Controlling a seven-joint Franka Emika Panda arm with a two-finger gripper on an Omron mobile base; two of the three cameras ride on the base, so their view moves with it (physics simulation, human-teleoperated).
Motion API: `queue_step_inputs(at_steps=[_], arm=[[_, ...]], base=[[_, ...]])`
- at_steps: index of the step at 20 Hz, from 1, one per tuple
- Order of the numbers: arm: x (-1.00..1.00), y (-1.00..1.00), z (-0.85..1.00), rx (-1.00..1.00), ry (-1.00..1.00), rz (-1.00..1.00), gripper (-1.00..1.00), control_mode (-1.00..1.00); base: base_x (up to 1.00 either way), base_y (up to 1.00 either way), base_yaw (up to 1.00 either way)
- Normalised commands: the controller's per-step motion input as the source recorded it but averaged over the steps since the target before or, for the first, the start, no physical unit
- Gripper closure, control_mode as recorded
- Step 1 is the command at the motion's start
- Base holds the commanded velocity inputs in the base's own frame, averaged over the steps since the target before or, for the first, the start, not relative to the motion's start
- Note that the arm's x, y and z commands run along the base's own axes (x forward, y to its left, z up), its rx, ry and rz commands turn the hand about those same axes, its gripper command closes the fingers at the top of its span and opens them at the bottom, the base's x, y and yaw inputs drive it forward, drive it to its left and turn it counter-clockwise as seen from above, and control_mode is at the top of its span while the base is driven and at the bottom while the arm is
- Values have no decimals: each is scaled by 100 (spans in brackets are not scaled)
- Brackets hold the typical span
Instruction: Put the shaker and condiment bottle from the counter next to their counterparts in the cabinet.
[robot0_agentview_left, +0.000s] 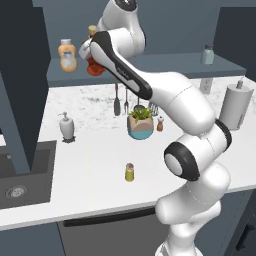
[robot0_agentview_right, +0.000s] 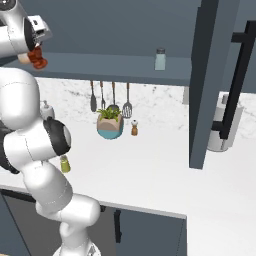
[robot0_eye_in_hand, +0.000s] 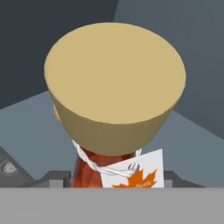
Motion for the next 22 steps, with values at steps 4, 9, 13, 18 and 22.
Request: queue_step_inputs(at_steps=[4, 9, 13, 18, 22], arm=[[41, 6, -36, 0, -1, 0, 100, -100], [36, 6, -31, 0, -4, 0, 100, -100], [33, 10, -31, 0, -6, 0, 100, -100], [33, 11, -32, 0, -4, 0, 100, -100], [30, 9, -41, 0, -1, 0, 100, -100]], base=[[0, 0, 0], [0, 0, 0], [0, 0, 0], [0, 0, 0], [0, 0, 0]])
